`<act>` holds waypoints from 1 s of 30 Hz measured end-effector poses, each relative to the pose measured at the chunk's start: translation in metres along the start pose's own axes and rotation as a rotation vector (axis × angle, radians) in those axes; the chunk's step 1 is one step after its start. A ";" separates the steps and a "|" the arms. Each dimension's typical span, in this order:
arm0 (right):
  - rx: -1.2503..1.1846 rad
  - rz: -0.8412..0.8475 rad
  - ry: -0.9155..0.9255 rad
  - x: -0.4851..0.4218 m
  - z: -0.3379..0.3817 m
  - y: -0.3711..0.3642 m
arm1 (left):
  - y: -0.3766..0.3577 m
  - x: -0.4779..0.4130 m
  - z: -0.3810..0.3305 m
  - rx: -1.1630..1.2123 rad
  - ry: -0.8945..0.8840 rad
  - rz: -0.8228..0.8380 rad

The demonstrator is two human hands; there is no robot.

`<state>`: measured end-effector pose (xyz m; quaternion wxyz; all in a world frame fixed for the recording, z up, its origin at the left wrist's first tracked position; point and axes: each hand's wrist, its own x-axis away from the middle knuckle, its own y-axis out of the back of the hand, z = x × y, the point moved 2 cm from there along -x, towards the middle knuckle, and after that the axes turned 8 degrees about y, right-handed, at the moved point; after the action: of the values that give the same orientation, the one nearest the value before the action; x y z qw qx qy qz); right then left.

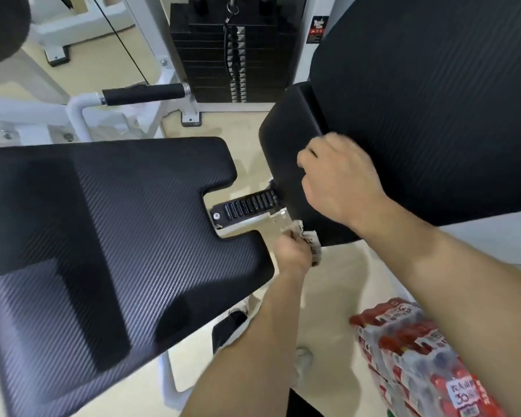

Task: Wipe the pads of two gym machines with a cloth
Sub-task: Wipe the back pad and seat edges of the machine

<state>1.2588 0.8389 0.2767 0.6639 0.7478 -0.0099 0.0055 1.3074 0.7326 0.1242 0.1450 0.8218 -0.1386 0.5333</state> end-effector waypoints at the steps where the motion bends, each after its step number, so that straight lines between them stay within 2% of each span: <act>1: -0.059 -0.054 -0.025 0.017 0.003 -0.002 | 0.002 -0.003 -0.009 0.009 -0.041 -0.005; 2: -0.121 -0.104 -0.046 0.036 0.008 -0.006 | 0.005 -0.004 -0.021 -0.026 -0.089 -0.048; 4: -0.207 -0.155 -0.046 0.074 0.019 -0.017 | 0.011 -0.010 -0.049 -0.163 -0.215 -0.266; 5: -0.232 -0.158 -0.030 0.091 0.025 -0.026 | 0.012 -0.010 -0.064 -0.176 -0.262 -0.305; 8: -0.261 -0.086 -0.004 0.129 0.036 -0.052 | 0.004 -0.001 -0.110 -0.203 -0.505 -0.348; 12: -0.346 0.124 -0.128 0.147 0.033 -0.067 | -0.011 0.036 -0.126 -0.282 -0.795 -0.393; 14: -0.433 0.268 -0.218 0.150 0.025 -0.071 | -0.014 0.053 -0.095 -0.299 -0.820 -0.335; 16: -0.536 0.322 -0.347 0.153 0.020 -0.076 | -0.013 0.067 -0.053 -0.318 -0.775 -0.295; 21: -0.928 0.141 -0.708 0.163 0.023 -0.082 | -0.012 0.099 -0.011 -0.301 -0.809 -0.141; 23: -1.029 0.082 -0.775 0.169 0.023 -0.081 | -0.011 0.107 -0.018 -0.300 -0.945 -0.127; 26: -1.031 0.030 -0.799 0.170 0.023 -0.077 | -0.013 0.117 -0.024 -0.379 -1.194 -0.132; 30: -1.043 -0.076 -0.919 0.162 0.018 -0.074 | -0.009 0.099 -0.028 -0.534 -1.284 -0.129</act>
<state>1.4221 0.8289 0.2049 0.8647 0.2573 -0.2652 -0.3403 1.3267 0.7447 0.2254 0.2630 0.9172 -0.2742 -0.1198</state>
